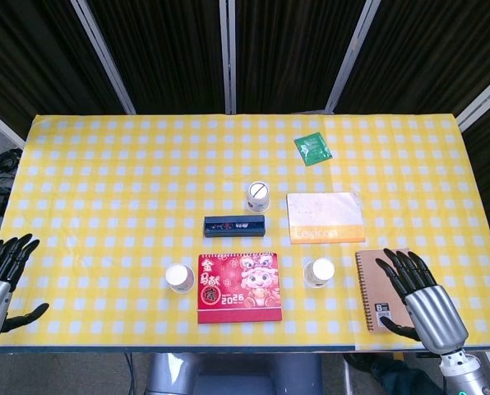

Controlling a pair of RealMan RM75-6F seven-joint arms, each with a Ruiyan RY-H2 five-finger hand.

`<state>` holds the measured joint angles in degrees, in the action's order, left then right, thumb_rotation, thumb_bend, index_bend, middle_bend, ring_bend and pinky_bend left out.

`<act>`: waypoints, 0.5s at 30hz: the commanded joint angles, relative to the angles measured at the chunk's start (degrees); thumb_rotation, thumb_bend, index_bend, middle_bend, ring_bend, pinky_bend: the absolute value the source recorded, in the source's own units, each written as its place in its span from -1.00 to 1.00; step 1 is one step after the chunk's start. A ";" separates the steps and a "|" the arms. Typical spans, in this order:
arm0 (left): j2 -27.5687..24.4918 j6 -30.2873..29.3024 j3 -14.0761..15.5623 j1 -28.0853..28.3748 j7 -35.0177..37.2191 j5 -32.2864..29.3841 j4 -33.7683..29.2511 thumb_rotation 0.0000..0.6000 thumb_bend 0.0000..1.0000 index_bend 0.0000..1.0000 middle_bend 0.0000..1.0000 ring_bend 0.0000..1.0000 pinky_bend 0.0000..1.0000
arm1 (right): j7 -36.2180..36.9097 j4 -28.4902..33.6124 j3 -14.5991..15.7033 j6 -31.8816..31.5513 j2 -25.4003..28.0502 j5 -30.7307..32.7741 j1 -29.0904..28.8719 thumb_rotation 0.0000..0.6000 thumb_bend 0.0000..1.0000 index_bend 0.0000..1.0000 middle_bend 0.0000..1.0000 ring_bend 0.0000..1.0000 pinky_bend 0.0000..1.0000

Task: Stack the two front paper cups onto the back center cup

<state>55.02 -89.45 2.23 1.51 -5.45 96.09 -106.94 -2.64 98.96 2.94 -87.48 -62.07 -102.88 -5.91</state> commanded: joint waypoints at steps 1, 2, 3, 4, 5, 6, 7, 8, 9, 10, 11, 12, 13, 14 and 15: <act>-0.03 0.01 0.03 -0.04 -0.03 -0.04 -0.05 1.00 -1.00 -1.00 -1.00 -1.00 -1.00 | -0.03 -0.04 -0.01 0.10 -0.03 0.07 -0.02 1.00 -1.00 -0.92 -1.00 -1.00 -1.00; -0.03 0.15 0.06 -0.03 -0.11 -0.13 -0.07 1.00 -1.00 -1.00 -1.00 -1.00 -1.00 | 0.02 -0.09 -0.01 0.31 -0.07 0.18 -0.10 1.00 -1.00 -0.91 -1.00 -1.00 -1.00; -0.03 0.30 0.08 0.00 -0.18 -0.20 -0.09 1.00 -1.00 -1.00 -1.00 -1.00 -1.00 | 0.06 -0.15 -0.02 0.54 -0.12 0.29 -0.19 1.00 -1.00 -0.91 -1.00 -1.00 -1.00; -0.05 0.48 0.10 0.05 -0.27 -0.28 -0.14 1.00 -1.00 -1.00 -1.00 -1.00 -1.00 | 0.08 -0.29 -0.03 0.91 -0.20 0.52 -0.31 1.00 -1.00 -0.89 -1.00 -1.00 -1.00; -0.07 0.67 0.12 0.11 -0.37 -0.34 -0.22 1.00 -1.00 -1.00 -1.00 -1.00 -1.00 | 0.06 -0.45 -0.06 1.37 -0.31 0.85 -0.44 1.00 -1.00 -0.88 -1.00 -1.00 -1.00; -0.14 0.93 0.13 0.22 -0.50 -0.40 -0.36 1.00 -1.00 -1.00 -1.00 -1.00 -1.00 | 0.04 -0.68 -0.12 2.22 -0.51 1.49 -0.70 1.00 -1.00 -0.87 -1.00 -1.00 -1.00; -0.18 1.09 0.11 0.29 -0.54 -0.47 -0.48 1.00 -1.00 -1.00 -1.00 -1.00 -1.00 | 0.12 -0.83 -0.19 3.00 -0.70 2.05 -0.97 1.00 -1.00 -0.84 -0.97 -1.00 -1.00; -0.19 1.26 0.08 0.38 -0.57 -0.58 -0.57 1.00 -1.00 -1.00 -1.00 -1.00 -1.00 | 0.39 -1.03 -0.25 3.98 -0.94 2.59 -1.37 1.00 -1.00 -0.83 -0.95 -1.00 -0.99; -0.17 1.63 0.00 0.56 -0.61 -0.80 -0.65 1.00 -1.00 -1.00 -1.00 -1.00 -1.00 | 1.13 -1.58 -0.42 5.75 -1.36 3.41 -2.22 1.00 -1.00 -0.78 -0.90 -1.00 -0.94; -0.14 1.97 -0.06 0.71 -0.68 -1.06 -0.69 1.00 -1.00 -1.00 -1.00 -1.00 -1.00 | 1.75 -2.10 -0.53 7.27 -1.64 4.02 -2.97 1.00 -1.00 -0.73 -0.83 -1.00 -0.84; -0.09 2.42 -0.15 0.92 -0.81 -1.40 -0.75 1.00 -1.00 -1.00 -1.00 -1.00 -1.00 | 2.52 -2.74 -0.64 8.87 -1.92 4.44 -3.86 1.00 -1.00 -0.70 -0.79 -1.00 -0.76; -0.04 2.92 -0.27 1.17 -1.02 -1.77 -0.82 1.00 -1.00 -1.00 -1.00 -1.00 -1.00 | 3.69 -3.53 -0.73 10.78 -2.31 4.71 -5.00 1.00 -1.00 -0.66 -0.73 -0.98 -0.64; 0.00 3.17 -0.34 1.30 -1.15 -1.97 -0.85 1.00 -1.00 -1.00 -1.00 -1.00 -1.00 | 4.43 -3.99 -0.76 11.87 -2.52 4.85 -5.65 1.00 -1.00 -0.62 -0.67 -0.94 -0.55; 0.13 3.74 -0.52 1.60 -1.47 -2.42 -0.88 1.00 -1.00 -1.00 -1.00 -1.00 -1.00 | 5.93 -5.03 -0.84 14.16 -2.89 5.22 -6.99 1.00 -1.00 -0.60 -0.63 -0.91 -0.51; 0.30 4.39 -0.66 1.91 -1.82 -2.92 -0.88 1.00 -1.00 -1.00 -1.00 -1.00 -1.00 | 7.23 -6.11 -1.06 16.03 -3.27 5.62 -8.18 1.00 -1.00 -0.58 -0.59 -0.87 -0.45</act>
<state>55.10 -85.77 1.82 2.99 -6.81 93.78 -107.75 1.17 95.53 2.34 -76.15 -64.12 -98.66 -10.84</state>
